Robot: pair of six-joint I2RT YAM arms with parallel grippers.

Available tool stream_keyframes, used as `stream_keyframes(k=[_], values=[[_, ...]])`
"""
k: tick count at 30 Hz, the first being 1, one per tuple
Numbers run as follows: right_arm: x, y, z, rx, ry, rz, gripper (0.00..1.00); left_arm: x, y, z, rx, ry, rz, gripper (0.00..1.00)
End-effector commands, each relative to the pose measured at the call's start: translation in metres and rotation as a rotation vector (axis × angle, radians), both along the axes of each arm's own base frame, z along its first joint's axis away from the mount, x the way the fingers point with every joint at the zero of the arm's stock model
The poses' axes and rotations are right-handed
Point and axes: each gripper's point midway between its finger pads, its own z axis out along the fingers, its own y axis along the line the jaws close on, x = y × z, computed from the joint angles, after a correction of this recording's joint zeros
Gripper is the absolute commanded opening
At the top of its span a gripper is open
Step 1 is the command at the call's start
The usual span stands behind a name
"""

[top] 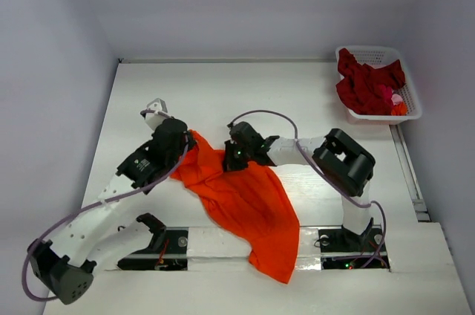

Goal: Fold and stack the t-shirts
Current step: Flatten out the tshirt

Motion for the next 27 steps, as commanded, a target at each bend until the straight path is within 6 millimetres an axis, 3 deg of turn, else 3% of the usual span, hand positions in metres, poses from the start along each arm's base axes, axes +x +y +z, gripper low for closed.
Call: stream_keyframes(k=[1,6,13,15,17,18,23,24,27], values=[[0.036,-0.044,-0.009,-0.070,-0.045,-0.151,0.00,0.027,0.000,0.007,-0.064,-0.071,-0.063,0.00],[0.063,-0.080,0.002,-0.135,-0.127,-0.266,0.00,0.057,0.017,-0.011,-0.017,-0.031,-0.047,0.00],[0.076,-0.110,0.001,-0.133,-0.108,-0.366,0.00,0.093,0.019,-0.032,-0.073,0.038,-0.069,0.00],[0.074,-0.116,-0.002,-0.151,-0.089,-0.374,0.00,0.102,0.016,-0.044,-0.064,0.081,-0.066,0.00],[0.070,-0.125,0.000,-0.158,-0.080,-0.386,0.00,0.111,0.015,-0.042,-0.067,0.093,-0.068,0.00],[0.071,-0.130,0.003,-0.158,-0.077,-0.401,0.00,0.116,0.018,-0.051,-0.061,0.125,-0.059,0.00],[0.062,-0.156,0.019,-0.179,-0.048,-0.444,0.00,0.142,0.032,-0.056,-0.081,0.171,-0.038,0.00],[0.062,-0.161,0.021,-0.180,-0.041,-0.454,0.00,0.147,0.036,-0.068,-0.078,0.208,-0.034,0.00],[0.053,-0.170,0.030,-0.195,-0.015,-0.453,0.00,0.159,0.051,-0.080,-0.093,0.262,-0.013,0.00]])
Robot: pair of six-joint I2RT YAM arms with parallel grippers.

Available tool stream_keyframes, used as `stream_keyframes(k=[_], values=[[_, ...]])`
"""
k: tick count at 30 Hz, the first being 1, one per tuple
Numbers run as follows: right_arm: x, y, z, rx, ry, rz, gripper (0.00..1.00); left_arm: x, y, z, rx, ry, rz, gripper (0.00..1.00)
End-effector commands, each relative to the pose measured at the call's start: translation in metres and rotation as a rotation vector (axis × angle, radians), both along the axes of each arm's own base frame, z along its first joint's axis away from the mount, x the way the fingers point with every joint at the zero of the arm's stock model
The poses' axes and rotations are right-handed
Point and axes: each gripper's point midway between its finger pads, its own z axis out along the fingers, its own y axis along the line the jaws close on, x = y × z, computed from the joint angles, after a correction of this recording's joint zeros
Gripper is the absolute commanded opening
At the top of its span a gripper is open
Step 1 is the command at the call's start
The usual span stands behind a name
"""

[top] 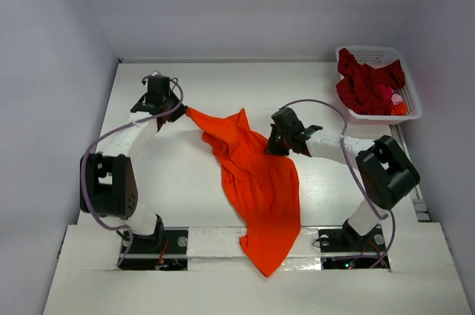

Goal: Fold and stack the t-shirts
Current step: Flatten out the tshirt

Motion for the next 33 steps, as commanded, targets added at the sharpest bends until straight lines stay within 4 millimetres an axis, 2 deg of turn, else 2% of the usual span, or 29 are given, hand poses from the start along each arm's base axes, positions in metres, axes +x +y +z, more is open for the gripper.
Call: stream_keyframes(k=[1,2,4,5,7,8,12,17,21,25,28,30,33], values=[[-0.008,-0.019,0.014,-0.028,0.027,-0.033,0.00,0.015,0.011,0.004,-0.021,0.015,-0.010,0.00],[-0.013,-0.022,0.013,-0.041,0.047,-0.032,0.00,0.021,0.015,0.008,-0.022,0.009,-0.004,0.00],[-0.014,-0.024,0.017,-0.038,0.059,-0.031,0.00,0.027,0.022,-0.001,-0.015,0.043,0.006,0.00],[-0.017,-0.026,0.015,-0.049,0.075,-0.031,0.00,0.035,0.026,0.005,-0.017,0.031,0.011,0.00],[-0.019,-0.021,0.016,-0.036,0.089,-0.007,0.00,0.040,0.024,-0.004,-0.017,0.059,0.004,0.00],[-0.020,-0.021,0.015,-0.038,0.098,-0.003,0.00,0.045,0.023,0.001,-0.022,0.049,-0.002,0.00],[-0.020,-0.019,0.007,-0.049,0.122,0.018,0.00,0.051,0.019,-0.013,-0.038,0.084,-0.008,0.00],[-0.031,-0.016,-0.010,-0.034,0.175,0.039,0.00,0.054,0.021,-0.015,-0.030,0.098,-0.002,0.00],[-0.052,-0.025,-0.022,-0.033,0.217,0.049,0.00,0.058,0.030,-0.016,-0.023,0.106,0.017,0.00],[-0.070,-0.035,-0.025,-0.034,0.233,0.051,0.00,0.063,0.042,-0.019,-0.017,0.117,0.037,0.00],[-0.081,-0.039,-0.019,-0.004,0.225,0.051,0.00,0.068,0.053,-0.022,-0.014,0.121,0.057,0.00],[-0.094,-0.047,-0.021,-0.008,0.237,0.042,0.00,0.072,0.059,-0.023,-0.007,0.124,0.068,0.00],[-0.103,-0.057,-0.013,-0.010,0.214,0.037,0.00,0.076,0.073,-0.024,0.004,0.124,0.089,0.00]])
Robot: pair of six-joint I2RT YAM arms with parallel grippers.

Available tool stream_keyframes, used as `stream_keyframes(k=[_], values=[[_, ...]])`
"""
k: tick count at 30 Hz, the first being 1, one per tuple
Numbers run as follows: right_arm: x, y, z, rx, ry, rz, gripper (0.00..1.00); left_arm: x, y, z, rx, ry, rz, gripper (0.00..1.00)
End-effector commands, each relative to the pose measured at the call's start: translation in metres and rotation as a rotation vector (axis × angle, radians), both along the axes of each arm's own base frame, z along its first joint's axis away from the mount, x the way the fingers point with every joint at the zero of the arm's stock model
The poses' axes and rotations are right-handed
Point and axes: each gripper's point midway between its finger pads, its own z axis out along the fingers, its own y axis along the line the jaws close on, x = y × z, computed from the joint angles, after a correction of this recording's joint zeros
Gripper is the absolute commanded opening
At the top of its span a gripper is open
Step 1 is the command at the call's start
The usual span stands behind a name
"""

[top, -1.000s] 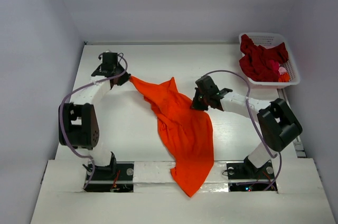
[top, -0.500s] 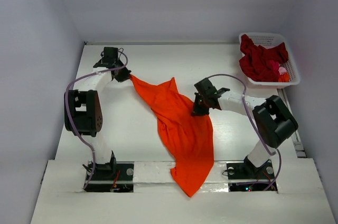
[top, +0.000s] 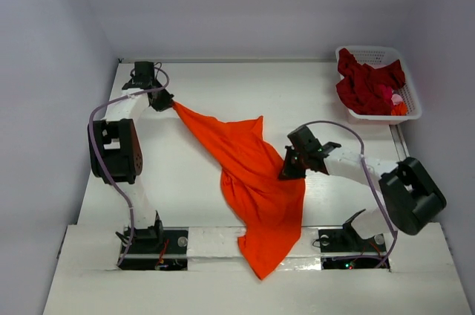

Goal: Fold and stack the t-shirts
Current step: Flatten out the tshirt

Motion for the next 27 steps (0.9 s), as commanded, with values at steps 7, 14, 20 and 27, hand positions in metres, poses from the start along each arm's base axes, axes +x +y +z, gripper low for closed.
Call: stream_keyframes(k=[7,14,20,27], values=[[-0.012,-0.002,0.049,-0.037,-0.074,0.103,0.00,0.012,0.025,0.012,0.018,-0.027,0.035,0.00],[0.067,0.037,0.121,-0.028,-0.213,0.122,0.55,0.005,0.021,0.009,-0.001,-0.023,0.028,0.00],[0.170,0.035,0.129,-0.025,-0.227,0.038,0.55,0.003,0.020,0.007,0.001,-0.021,0.022,0.00],[0.218,0.033,0.095,-0.069,-0.193,0.017,0.46,0.004,0.019,0.007,-0.008,-0.023,0.017,0.00]])
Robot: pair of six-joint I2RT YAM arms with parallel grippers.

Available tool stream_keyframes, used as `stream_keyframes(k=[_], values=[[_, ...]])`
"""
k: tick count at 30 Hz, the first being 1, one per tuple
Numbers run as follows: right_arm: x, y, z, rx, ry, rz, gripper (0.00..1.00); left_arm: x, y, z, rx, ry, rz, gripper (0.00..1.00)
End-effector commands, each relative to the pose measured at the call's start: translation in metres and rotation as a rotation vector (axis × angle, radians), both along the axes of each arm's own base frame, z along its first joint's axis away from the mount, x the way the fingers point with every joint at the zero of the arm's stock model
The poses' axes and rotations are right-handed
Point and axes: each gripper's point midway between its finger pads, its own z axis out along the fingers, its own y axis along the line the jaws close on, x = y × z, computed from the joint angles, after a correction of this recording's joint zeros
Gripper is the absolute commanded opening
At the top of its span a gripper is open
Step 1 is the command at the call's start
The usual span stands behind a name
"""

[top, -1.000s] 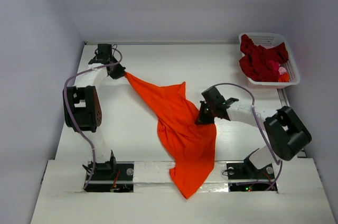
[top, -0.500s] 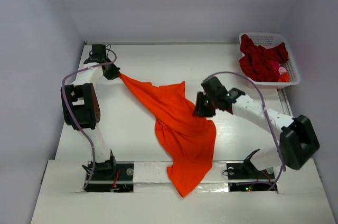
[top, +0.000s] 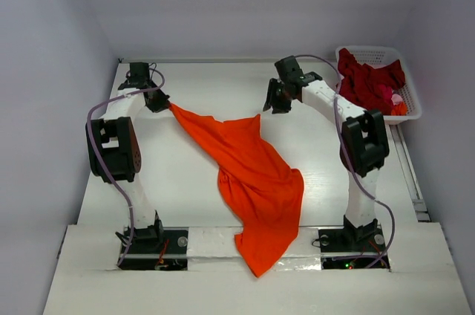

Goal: Fold and stack the t-shirts
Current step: Flatten out the tshirt

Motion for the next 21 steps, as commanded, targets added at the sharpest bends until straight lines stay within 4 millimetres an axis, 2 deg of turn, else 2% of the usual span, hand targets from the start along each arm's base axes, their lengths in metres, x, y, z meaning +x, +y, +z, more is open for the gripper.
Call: stream_keyframes(k=[1,4,13,21], values=[[0.005,0.005,0.003,-0.013,-0.004,0.035,0.46,0.004,-0.001,0.016,0.000,-0.052,-0.012,0.00],[0.012,0.014,-0.006,0.004,0.012,0.054,0.46,0.003,-0.002,0.015,-0.004,-0.050,-0.013,0.00],[0.027,0.028,-0.008,0.027,0.017,0.091,0.46,0.002,-0.002,0.015,-0.003,-0.052,-0.016,0.00],[0.031,0.032,-0.030,0.015,0.054,0.105,0.48,0.001,-0.006,0.016,-0.002,-0.053,-0.025,0.00]])
